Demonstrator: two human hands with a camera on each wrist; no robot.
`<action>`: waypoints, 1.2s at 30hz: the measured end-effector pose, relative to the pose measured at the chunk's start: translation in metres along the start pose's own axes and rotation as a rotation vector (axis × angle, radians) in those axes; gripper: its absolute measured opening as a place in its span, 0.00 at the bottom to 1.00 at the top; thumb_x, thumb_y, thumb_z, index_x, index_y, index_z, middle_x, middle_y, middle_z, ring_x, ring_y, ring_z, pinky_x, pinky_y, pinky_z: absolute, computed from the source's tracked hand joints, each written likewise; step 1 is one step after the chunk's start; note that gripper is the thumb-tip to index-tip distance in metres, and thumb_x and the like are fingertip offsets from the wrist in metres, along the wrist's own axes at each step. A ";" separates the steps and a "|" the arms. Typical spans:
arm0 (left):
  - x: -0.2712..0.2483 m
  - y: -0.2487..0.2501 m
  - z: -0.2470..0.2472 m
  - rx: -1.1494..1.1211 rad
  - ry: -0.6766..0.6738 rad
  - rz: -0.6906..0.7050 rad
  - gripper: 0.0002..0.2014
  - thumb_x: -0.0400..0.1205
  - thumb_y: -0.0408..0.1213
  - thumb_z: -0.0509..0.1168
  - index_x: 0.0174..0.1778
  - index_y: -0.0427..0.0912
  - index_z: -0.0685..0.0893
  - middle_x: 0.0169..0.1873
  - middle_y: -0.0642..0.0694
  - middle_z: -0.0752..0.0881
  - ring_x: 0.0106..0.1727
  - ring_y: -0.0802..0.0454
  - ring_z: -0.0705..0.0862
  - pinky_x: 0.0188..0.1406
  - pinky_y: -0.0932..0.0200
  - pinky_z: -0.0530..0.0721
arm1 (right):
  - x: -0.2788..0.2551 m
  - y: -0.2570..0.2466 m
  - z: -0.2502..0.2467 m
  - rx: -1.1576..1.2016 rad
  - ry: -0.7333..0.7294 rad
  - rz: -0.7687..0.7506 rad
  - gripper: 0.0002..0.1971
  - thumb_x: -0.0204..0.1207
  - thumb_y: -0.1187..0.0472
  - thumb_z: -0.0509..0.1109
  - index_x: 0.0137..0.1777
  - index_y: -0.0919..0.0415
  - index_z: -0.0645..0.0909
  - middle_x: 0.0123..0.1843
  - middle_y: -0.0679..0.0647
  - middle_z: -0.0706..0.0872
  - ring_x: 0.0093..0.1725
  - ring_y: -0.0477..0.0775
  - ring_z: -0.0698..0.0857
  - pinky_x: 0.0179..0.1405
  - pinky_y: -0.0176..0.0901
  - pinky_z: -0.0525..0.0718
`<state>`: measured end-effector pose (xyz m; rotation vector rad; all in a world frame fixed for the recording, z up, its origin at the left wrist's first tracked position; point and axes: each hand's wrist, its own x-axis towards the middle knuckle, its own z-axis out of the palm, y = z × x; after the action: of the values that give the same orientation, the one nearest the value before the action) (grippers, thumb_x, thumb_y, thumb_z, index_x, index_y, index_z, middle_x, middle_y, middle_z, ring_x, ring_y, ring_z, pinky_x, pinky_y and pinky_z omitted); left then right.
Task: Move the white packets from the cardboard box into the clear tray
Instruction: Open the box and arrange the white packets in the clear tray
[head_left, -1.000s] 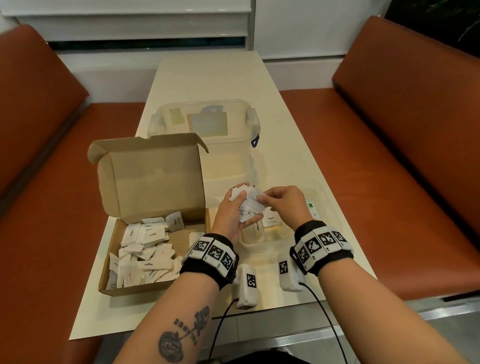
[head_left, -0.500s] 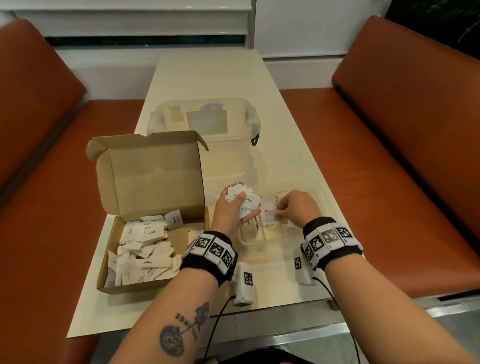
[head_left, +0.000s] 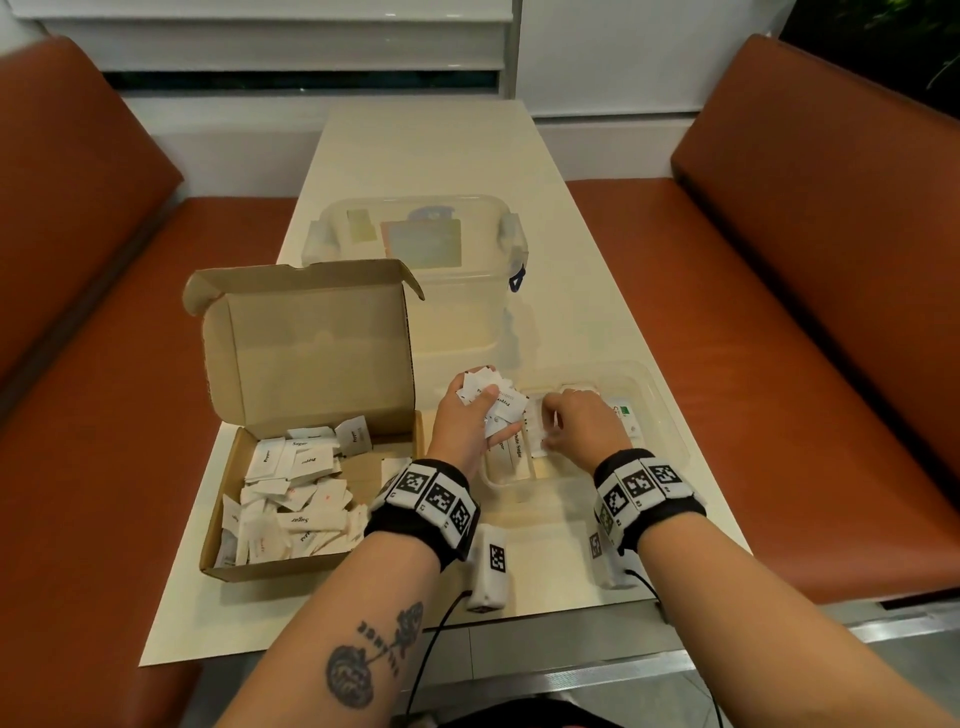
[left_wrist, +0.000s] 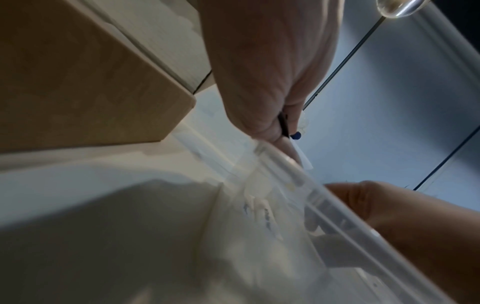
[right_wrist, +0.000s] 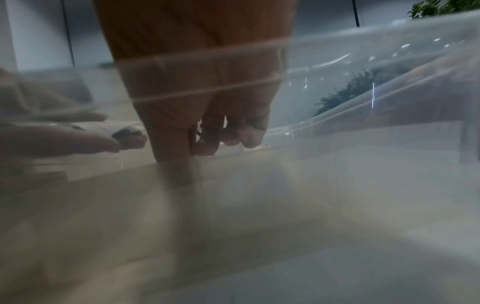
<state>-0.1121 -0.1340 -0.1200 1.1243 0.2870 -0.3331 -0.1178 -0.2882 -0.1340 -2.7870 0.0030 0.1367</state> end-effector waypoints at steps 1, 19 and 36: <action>0.000 0.000 0.000 0.006 0.000 0.001 0.13 0.85 0.28 0.60 0.63 0.46 0.79 0.54 0.43 0.84 0.56 0.42 0.85 0.41 0.51 0.90 | 0.000 0.000 0.001 -0.009 -0.011 -0.005 0.06 0.67 0.65 0.75 0.39 0.56 0.80 0.40 0.50 0.78 0.43 0.51 0.75 0.38 0.40 0.72; 0.001 0.002 0.001 0.108 -0.052 -0.001 0.12 0.86 0.32 0.59 0.57 0.54 0.81 0.52 0.44 0.85 0.52 0.45 0.87 0.44 0.50 0.90 | 0.001 -0.023 -0.020 0.649 0.067 0.088 0.05 0.70 0.63 0.77 0.44 0.61 0.84 0.31 0.49 0.82 0.32 0.43 0.79 0.34 0.31 0.77; -0.008 0.007 0.013 0.322 -0.141 0.025 0.13 0.85 0.32 0.61 0.58 0.56 0.79 0.66 0.41 0.77 0.61 0.40 0.82 0.42 0.52 0.91 | -0.002 -0.009 -0.067 0.435 -0.010 -0.041 0.08 0.78 0.66 0.67 0.46 0.55 0.88 0.32 0.46 0.84 0.33 0.39 0.80 0.35 0.29 0.75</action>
<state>-0.1155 -0.1420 -0.1060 1.4121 0.0949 -0.4452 -0.1128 -0.3031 -0.0678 -2.3508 -0.0239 0.1226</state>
